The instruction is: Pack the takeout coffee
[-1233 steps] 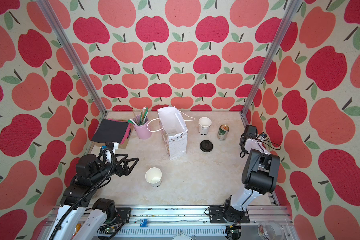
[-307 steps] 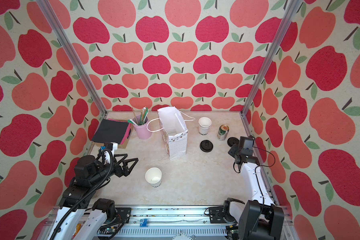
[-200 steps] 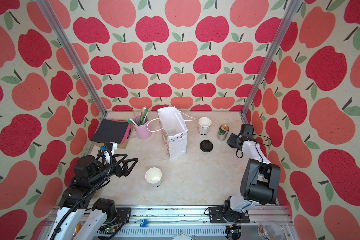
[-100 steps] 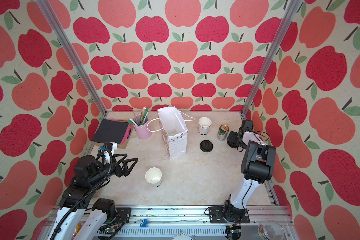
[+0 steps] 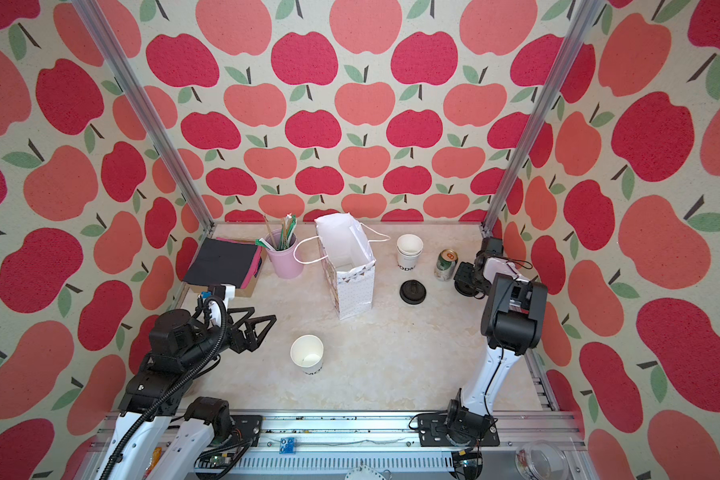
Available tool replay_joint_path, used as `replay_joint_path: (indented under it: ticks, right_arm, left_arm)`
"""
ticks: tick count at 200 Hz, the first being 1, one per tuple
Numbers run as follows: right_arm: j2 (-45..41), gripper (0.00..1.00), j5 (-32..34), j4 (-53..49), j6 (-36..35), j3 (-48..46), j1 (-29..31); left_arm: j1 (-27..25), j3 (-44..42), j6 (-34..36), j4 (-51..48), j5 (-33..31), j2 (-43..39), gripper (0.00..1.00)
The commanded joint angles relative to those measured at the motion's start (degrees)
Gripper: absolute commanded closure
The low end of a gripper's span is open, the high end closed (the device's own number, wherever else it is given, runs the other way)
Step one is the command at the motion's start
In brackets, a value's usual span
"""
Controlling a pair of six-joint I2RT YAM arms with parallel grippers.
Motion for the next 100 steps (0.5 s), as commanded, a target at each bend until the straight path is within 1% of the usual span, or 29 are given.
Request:
replay_joint_path:
  ticks: [1, 40, 100]
  right_arm:
    - [1.4, 0.19, 1.4, -3.2, -1.8, 2.6, 0.9]
    - [3.1, 0.23, 2.9, -5.1, -2.6, 4.5, 1.7]
    - [5.1, 0.23, 5.0, -7.0, -4.1, 6.2, 2.8]
  left_arm:
    - [0.4, -0.7, 0.5, 0.9, 0.9, 0.0, 0.01]
    - [0.4, -0.7, 0.5, 1.0, 1.0, -0.1, 0.01]
    - [0.5, -0.7, 0.5, 1.0, 1.2, -0.1, 0.01]
